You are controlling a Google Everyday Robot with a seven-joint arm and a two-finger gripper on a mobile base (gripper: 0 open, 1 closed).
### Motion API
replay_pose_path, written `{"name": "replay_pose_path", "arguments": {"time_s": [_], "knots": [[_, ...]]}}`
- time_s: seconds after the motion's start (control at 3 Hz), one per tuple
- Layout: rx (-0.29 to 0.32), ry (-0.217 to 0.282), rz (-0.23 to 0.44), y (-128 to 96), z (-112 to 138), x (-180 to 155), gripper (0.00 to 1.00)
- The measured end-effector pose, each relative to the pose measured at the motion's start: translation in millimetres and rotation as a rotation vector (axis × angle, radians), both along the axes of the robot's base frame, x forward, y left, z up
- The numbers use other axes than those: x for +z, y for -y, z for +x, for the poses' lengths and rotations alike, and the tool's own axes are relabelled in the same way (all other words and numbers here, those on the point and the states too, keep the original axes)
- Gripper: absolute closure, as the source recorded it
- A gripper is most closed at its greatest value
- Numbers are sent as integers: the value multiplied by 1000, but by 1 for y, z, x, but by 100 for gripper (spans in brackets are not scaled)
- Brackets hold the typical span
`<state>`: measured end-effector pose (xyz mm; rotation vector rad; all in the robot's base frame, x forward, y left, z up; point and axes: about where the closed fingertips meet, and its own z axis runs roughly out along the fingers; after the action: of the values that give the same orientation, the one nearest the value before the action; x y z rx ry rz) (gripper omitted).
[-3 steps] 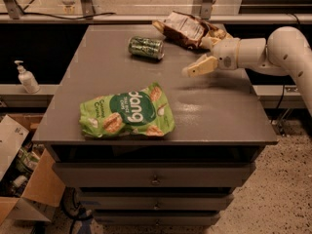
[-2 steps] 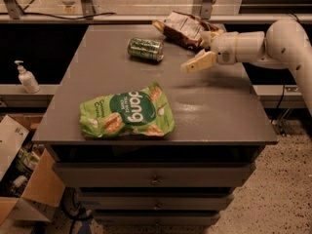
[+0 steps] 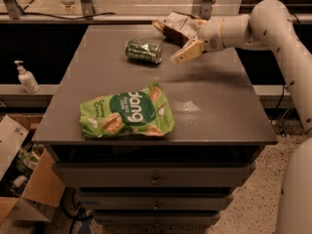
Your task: Place green can upright
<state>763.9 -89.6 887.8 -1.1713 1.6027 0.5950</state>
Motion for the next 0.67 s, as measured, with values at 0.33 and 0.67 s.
{"name": "replay_pose_path", "arguments": {"time_s": [0.33,0.67], "knots": [[39,14,-100,-25,8,3,0],[85,24,-219,-51,11,4,0]]}}
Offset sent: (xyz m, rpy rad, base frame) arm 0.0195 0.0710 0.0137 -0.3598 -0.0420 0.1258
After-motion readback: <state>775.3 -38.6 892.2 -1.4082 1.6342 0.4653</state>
